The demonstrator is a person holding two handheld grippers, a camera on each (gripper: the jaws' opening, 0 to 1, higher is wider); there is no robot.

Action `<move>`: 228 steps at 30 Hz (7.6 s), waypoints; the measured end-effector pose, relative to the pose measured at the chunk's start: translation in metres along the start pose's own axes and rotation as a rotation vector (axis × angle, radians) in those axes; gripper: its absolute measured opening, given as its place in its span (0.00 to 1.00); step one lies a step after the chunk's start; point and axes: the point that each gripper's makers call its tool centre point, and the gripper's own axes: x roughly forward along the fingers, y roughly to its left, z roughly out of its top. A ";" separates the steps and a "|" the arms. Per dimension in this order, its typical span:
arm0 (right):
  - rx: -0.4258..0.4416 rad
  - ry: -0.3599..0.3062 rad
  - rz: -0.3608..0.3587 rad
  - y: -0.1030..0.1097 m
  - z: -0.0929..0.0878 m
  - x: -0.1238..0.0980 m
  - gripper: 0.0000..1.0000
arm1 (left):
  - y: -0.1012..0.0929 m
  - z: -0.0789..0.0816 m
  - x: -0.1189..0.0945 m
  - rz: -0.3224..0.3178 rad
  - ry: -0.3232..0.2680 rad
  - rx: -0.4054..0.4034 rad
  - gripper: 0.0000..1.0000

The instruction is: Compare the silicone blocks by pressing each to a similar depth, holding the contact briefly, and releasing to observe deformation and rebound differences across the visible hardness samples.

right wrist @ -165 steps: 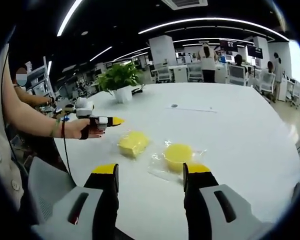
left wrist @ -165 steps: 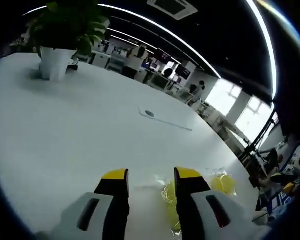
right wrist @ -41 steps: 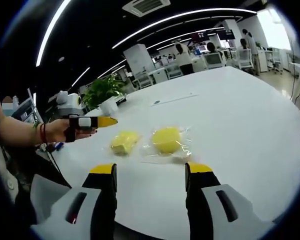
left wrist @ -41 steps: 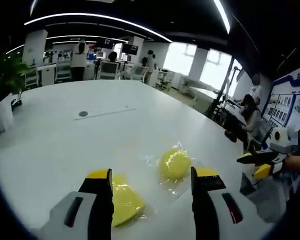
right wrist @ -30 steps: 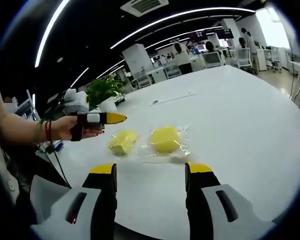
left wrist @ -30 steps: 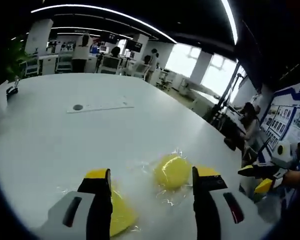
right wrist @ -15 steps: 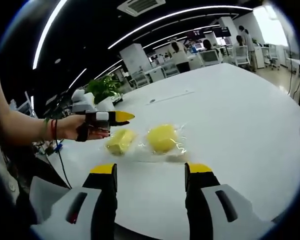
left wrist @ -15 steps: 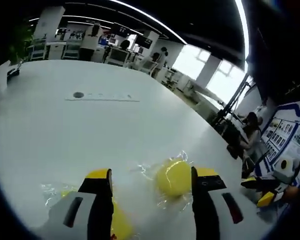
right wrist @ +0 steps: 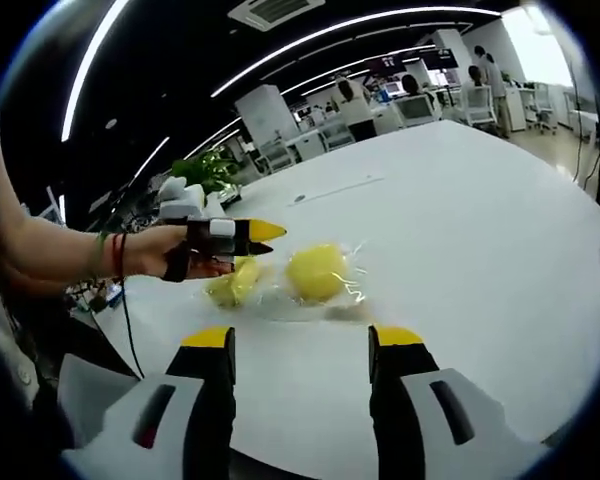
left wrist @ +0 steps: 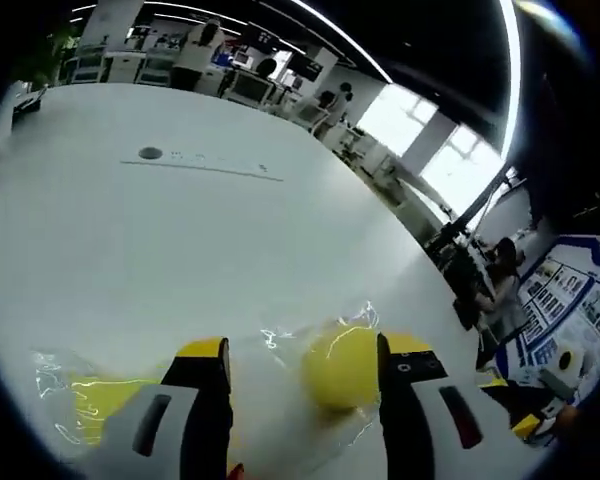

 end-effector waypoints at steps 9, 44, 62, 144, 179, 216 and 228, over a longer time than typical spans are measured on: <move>0.015 0.008 -0.004 -0.005 -0.003 0.003 0.48 | 0.005 0.001 0.016 -0.009 -0.005 -0.099 0.56; 0.014 0.002 -0.023 -0.007 0.002 0.002 0.47 | 0.015 -0.015 0.043 -0.004 0.048 -0.298 0.14; 0.010 0.003 -0.019 -0.008 0.003 0.000 0.45 | 0.009 -0.009 0.047 -0.006 0.037 -0.240 0.00; -0.193 -0.007 0.091 0.057 0.044 0.001 0.43 | -0.059 0.030 -0.078 -0.177 -0.113 -0.016 0.00; -0.322 0.002 0.195 0.084 0.079 0.036 0.44 | -0.058 0.074 -0.154 -0.179 -0.231 0.036 0.00; -0.715 0.121 0.435 0.130 0.141 0.086 0.51 | -0.089 0.088 -0.166 -0.266 -0.220 0.080 0.00; -0.776 0.170 0.496 0.146 0.138 0.108 0.50 | -0.091 0.092 -0.163 -0.276 -0.225 0.081 0.00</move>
